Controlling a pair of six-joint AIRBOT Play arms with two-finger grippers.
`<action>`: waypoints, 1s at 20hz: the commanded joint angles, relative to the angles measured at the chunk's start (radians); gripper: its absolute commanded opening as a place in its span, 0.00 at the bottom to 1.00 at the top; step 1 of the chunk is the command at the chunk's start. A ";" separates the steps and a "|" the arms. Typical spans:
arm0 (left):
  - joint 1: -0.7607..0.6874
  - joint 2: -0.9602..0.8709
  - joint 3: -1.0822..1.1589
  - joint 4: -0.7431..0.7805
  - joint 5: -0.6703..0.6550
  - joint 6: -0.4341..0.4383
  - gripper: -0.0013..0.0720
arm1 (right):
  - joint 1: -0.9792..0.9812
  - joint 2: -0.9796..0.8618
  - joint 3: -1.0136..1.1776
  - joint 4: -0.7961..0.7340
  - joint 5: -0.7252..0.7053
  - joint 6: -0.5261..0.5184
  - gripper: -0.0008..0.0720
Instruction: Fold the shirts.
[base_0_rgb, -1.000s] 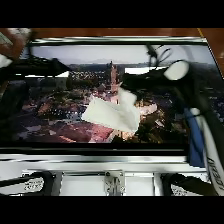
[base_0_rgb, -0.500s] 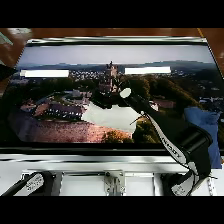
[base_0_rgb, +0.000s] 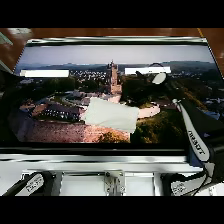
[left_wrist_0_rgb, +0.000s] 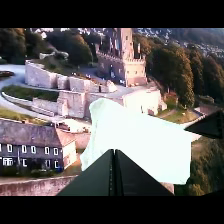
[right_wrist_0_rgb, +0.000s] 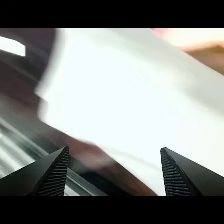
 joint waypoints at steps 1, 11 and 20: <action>-0.001 0.001 -0.005 0.000 -0.001 0.004 0.06 | -0.148 0.027 -0.054 -0.364 0.341 0.090 0.97; -0.001 0.001 -0.005 0.000 -0.023 0.003 0.06 | -0.125 -0.026 -0.338 0.125 -0.082 -0.057 0.97; -0.001 0.001 -0.005 0.000 -0.023 0.005 0.06 | -0.214 0.076 -0.178 0.293 0.006 -0.349 0.10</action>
